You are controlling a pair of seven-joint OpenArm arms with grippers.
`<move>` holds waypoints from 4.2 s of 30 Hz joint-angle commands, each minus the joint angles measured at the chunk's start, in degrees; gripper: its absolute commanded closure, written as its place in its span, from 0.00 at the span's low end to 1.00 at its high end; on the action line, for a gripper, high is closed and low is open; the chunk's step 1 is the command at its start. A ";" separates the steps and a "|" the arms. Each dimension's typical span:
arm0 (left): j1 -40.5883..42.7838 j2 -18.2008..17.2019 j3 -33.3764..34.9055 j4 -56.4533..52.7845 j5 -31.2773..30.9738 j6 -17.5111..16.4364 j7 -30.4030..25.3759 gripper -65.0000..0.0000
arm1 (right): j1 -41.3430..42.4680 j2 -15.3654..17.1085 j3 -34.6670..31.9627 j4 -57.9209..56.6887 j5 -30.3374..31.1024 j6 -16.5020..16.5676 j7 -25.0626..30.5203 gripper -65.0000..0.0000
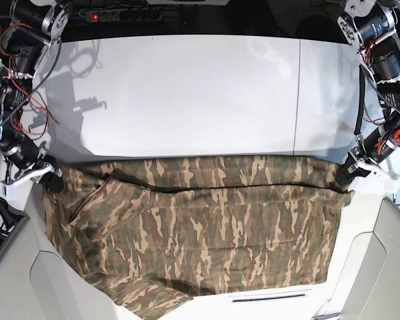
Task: Fold the T-shirt properly
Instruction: 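Drag the shirt by the hem toward the robot with both grippers, then release the hem and raise both grippers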
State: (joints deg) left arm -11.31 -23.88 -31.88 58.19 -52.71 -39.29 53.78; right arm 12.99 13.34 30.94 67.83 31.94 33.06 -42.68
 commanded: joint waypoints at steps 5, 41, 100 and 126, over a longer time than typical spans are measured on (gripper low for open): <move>4.98 -1.07 -0.20 9.16 -2.01 -0.71 -0.35 1.00 | -4.74 1.09 0.17 7.13 4.20 0.37 -0.22 1.00; 37.59 -0.70 -7.58 37.68 -7.72 -0.71 -0.33 1.00 | -33.09 1.09 6.01 27.56 12.35 0.39 -8.33 1.00; 34.36 -1.03 -21.57 41.92 -6.43 -0.71 -4.48 0.50 | -12.87 9.05 18.58 23.58 8.68 -0.28 -2.75 0.55; 1.03 -7.78 4.74 10.69 11.96 2.62 -13.25 0.49 | 14.49 9.77 -0.98 -20.57 -9.07 -1.57 17.14 0.55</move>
State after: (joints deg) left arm -9.15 -30.22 -26.81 67.75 -39.59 -36.49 41.98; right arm 25.74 21.91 29.87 46.33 21.96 31.03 -27.31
